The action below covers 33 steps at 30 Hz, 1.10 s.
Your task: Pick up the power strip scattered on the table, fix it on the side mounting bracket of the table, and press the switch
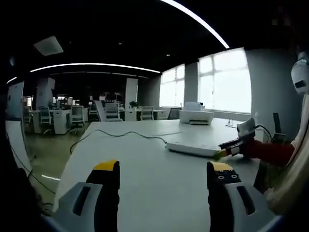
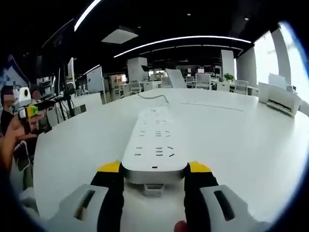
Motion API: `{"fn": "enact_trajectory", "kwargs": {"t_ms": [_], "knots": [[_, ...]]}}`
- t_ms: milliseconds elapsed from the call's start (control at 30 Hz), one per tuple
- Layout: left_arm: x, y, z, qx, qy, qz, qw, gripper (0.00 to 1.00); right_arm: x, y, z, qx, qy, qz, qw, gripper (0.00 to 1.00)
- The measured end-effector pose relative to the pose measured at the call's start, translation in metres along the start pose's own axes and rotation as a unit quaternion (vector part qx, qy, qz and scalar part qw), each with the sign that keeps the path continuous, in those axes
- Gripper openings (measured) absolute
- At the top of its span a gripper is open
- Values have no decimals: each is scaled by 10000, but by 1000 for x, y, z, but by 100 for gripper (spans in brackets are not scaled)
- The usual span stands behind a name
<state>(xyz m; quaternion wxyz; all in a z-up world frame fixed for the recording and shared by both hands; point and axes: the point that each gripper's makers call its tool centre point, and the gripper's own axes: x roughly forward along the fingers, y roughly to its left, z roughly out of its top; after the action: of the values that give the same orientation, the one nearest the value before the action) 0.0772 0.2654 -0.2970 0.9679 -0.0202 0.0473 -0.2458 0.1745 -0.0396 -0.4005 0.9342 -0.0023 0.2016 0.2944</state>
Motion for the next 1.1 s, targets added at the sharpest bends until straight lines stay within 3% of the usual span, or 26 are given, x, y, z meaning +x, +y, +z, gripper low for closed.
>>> {"fn": "enact_trajectory", "kwargs": {"t_ms": [267, 367, 600, 900, 1100], "knots": [[9, 0, 0, -252, 144, 0, 9996, 77, 0, 0, 1, 248, 63, 102, 9996, 44], [13, 0, -3, -345, 211, 29, 9992, 77, -1, 0, 2, 739, 27, 267, 9969, 44], [20, 4, 3, -851, 35, 81, 9963, 77, -1, -1, 2, 719, 60, 256, 9971, 44], [29, -1, 12, -818, 6, 55, 9966, 77, -1, -1, 1, 828, 107, 327, 9960, 44], [38, 0, 8, -883, 191, 131, 9958, 75, -1, -3, 2, 1021, 95, 427, 9938, 44]]}}
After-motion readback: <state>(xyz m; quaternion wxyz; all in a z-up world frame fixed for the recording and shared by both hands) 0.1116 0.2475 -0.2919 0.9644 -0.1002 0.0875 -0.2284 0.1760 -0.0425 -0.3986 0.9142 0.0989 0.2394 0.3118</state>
